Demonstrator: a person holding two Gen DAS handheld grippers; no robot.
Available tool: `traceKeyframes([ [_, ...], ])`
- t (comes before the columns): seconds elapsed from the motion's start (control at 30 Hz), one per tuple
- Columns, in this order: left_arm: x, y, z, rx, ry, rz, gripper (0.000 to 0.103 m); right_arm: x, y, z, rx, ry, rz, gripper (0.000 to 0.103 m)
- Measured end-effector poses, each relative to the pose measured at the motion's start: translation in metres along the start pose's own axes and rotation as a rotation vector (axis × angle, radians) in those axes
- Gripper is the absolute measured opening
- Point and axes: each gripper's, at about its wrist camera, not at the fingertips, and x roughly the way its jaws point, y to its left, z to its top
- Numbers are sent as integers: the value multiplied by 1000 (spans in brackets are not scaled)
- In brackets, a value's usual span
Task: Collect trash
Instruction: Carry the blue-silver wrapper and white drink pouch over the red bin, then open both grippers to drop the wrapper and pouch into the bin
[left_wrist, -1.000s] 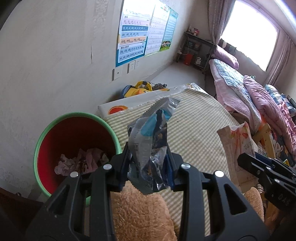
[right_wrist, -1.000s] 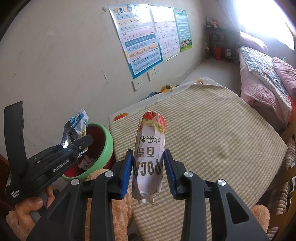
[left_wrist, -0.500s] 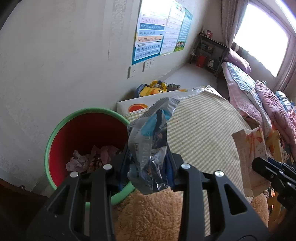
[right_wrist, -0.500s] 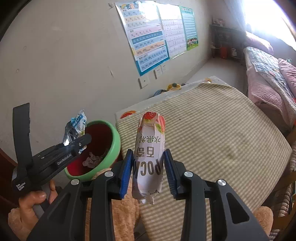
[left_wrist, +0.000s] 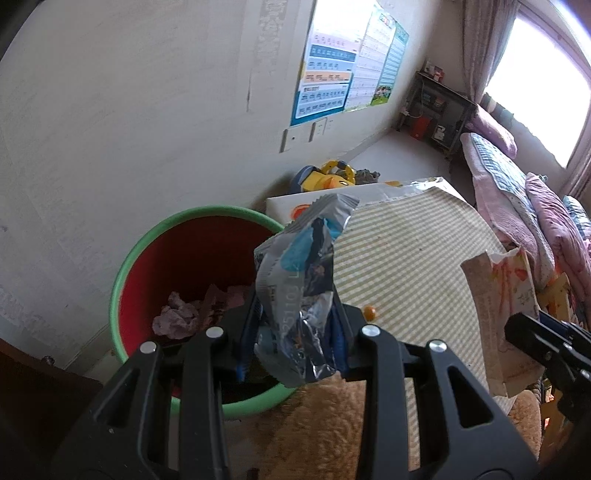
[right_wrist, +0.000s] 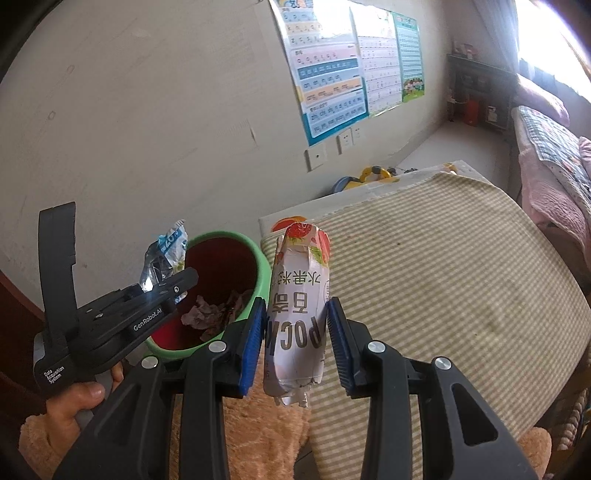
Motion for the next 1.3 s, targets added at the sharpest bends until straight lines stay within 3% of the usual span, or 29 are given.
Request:
traceKeyframes([
  [0.47, 12, 47, -3, -68, 25, 58, 33, 33, 27, 11, -43, 49, 40, 34],
  [1.3, 49, 95, -8, -136, 111, 101, 33, 101, 86, 42, -160, 97, 103, 34],
])
